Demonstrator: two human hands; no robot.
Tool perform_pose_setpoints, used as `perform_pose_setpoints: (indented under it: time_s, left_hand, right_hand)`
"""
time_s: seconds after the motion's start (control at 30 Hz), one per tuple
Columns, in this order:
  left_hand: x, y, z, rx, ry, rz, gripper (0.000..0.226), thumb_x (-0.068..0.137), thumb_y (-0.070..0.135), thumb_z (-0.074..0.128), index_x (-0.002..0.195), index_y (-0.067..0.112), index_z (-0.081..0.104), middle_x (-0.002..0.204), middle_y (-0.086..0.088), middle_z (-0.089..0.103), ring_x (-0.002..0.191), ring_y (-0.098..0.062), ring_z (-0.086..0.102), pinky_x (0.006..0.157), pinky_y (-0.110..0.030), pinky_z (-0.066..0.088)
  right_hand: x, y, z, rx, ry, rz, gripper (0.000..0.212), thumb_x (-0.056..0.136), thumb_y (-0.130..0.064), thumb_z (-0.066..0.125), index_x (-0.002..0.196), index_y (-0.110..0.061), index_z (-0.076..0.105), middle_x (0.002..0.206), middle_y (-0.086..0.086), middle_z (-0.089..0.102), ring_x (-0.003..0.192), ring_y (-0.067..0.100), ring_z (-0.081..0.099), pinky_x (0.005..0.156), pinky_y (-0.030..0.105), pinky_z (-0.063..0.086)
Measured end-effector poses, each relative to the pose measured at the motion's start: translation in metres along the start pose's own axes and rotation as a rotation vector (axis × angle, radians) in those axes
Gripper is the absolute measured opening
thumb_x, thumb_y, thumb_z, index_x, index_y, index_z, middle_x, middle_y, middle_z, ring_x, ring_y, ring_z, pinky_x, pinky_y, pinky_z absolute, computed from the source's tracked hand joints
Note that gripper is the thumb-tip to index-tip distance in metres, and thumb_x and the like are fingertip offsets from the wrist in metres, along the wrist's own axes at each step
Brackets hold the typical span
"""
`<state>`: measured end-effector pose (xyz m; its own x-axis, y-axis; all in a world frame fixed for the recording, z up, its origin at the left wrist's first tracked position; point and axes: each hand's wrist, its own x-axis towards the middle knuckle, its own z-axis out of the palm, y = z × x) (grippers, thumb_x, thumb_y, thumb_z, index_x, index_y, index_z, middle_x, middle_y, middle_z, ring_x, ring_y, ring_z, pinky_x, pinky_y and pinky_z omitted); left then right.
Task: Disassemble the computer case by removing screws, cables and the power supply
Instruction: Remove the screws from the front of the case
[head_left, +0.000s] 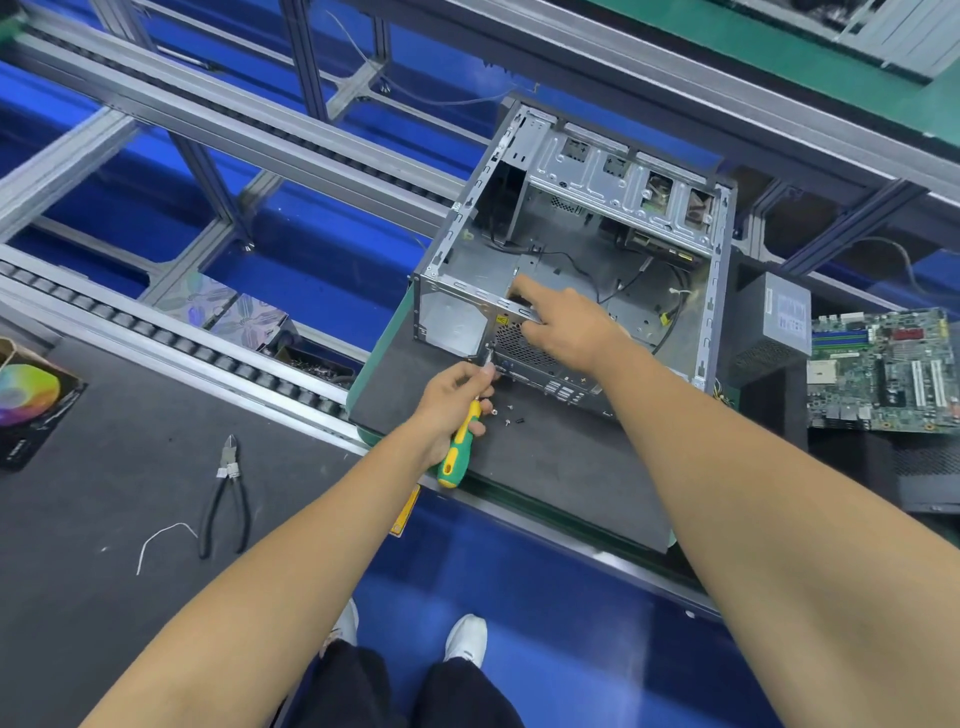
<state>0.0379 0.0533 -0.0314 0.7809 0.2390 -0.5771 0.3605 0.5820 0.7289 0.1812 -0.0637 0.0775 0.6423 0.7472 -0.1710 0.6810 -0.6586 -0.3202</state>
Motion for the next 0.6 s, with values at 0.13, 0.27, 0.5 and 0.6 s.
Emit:
perform_pose_setpoints:
  time_s: [0.13,0.27,0.5,0.6]
  left_hand:
    - [0.002,0.002,-0.004,-0.100,-0.097,-0.091,0.027,0.097,0.036,0.068,0.105,0.010,0.069,0.083,-0.001,0.052,0.056,-0.004,0.052,0.037,-0.016,0.038]
    - [-0.004,0.005,-0.002,0.115,-0.053,-0.014,0.029,0.100,0.041,0.063,0.104,0.013,0.072,0.096,-0.006,0.064,0.079,-0.013,0.076,0.052,-0.026,0.056]
    - [-0.007,-0.005,0.021,0.744,0.373,0.246,0.033,0.107,0.046,0.044,0.091,0.029,0.068,0.065,0.008,0.065,0.066,-0.013,0.064,0.066,-0.031,0.046]
    - [-0.001,-0.002,0.019,0.472,0.178,0.217,0.036,0.109,0.041,0.045,0.094,0.016,0.067,0.056,0.003,0.053,0.051,-0.016,0.047,0.049,-0.028,0.039]
  right_hand:
    - [0.000,-0.001,0.001,-0.006,-0.004,-0.004,0.027,0.088,-0.025,0.047,0.112,-0.034,0.039,0.064,0.004,0.052,0.059,0.023,0.051,0.052,0.032,0.030]
    - [0.000,-0.001,0.000,-0.011,0.002,0.001,0.028,0.089,-0.025,0.047,0.114,-0.034,0.040,0.065,0.004,0.052,0.060,0.023,0.051,0.052,0.032,0.031]
    - [-0.002,-0.003,-0.001,-0.004,0.007,0.000,0.026,0.088,-0.023,0.048,0.110,-0.033,0.040,0.064,0.003,0.050,0.059,0.023,0.050,0.052,0.034,0.032]
    - [-0.002,-0.003,-0.002,-0.006,0.006,-0.001,0.026,0.089,-0.023,0.048,0.111,-0.033,0.040,0.065,0.003,0.050,0.058,0.023,0.049,0.052,0.033,0.031]
